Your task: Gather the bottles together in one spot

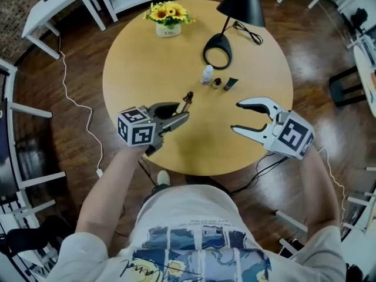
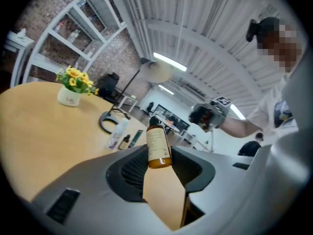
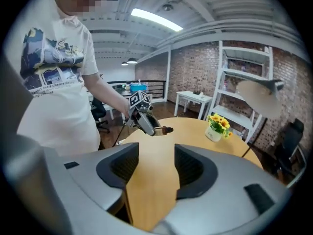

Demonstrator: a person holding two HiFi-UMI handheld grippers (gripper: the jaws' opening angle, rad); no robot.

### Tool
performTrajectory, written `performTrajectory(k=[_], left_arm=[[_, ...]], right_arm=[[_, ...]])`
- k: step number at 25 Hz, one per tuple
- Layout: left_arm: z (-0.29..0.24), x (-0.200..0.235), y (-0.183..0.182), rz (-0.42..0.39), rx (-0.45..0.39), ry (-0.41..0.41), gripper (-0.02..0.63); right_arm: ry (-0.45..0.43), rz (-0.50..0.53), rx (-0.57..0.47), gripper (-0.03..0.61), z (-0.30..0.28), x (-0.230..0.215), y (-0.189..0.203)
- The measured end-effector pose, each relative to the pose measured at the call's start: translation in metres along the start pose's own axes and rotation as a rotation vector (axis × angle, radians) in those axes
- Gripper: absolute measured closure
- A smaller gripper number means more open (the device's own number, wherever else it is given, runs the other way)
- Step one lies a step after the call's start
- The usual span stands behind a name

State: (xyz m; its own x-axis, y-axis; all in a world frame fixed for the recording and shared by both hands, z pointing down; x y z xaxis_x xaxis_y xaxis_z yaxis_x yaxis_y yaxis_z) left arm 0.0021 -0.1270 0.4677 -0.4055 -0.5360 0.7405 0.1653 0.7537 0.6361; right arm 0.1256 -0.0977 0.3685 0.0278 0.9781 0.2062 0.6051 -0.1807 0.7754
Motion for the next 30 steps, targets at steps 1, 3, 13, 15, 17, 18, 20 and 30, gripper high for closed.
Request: performTrajectory(k=[1, 3, 13, 15, 17, 18, 20, 30], left_arm=[[0.005, -0.019, 0.002, -0.026, 0.015, 0.073, 0.469], [0.019, -0.053, 0.008, -0.070, 0.054, 0.204, 0.469], [0.077, -0.139, 0.037, -0.153, 0.153, 0.572, 0.469], [0.085, -0.144, 0.041, -0.156, 0.160, 0.605, 0.469], [0.090, -0.147, 0.044, -0.161, 0.169, 0.626, 0.469], [0.092, -0.147, 0.044, -0.163, 0.172, 0.634, 0.469], [0.096, -0.148, 0.046, -0.164, 0.175, 0.651, 0.469], [0.092, -0.136, 0.048, -0.182, 0.183, 0.569, 0.468]], right_arm=[[-0.039, 0.037, 0.002, 0.367, -0.004, 0.002, -0.014], [-0.125, 0.096, -0.003, 0.367, -0.016, 0.013, -0.042], [-0.464, 0.282, 0.104, 0.409, -0.061, 0.067, -0.120], [-0.510, 0.297, 0.133, 0.412, -0.065, 0.078, -0.125], [-0.543, 0.300, 0.154, 0.446, -0.067, 0.085, -0.128], [-0.556, 0.297, 0.162, 0.454, -0.068, 0.088, -0.129], [-0.577, 0.288, 0.175, 0.481, -0.069, 0.093, -0.132], [-0.548, 0.286, 0.281, 0.488, -0.067, 0.090, -0.119]])
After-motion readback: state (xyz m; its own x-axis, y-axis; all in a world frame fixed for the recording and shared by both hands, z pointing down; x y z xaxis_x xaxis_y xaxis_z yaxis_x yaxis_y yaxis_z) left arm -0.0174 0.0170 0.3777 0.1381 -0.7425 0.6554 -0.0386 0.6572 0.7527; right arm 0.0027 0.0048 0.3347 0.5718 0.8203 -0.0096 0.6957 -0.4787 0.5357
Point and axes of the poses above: the fingertips, and each gripper's own axes: z backward along the fingers, x to its left, y out of its underside, the point moved 1 cm from there along z, backward along the fingers, and after that the axes turned 13 degrees about z, right-handed, at the moved point
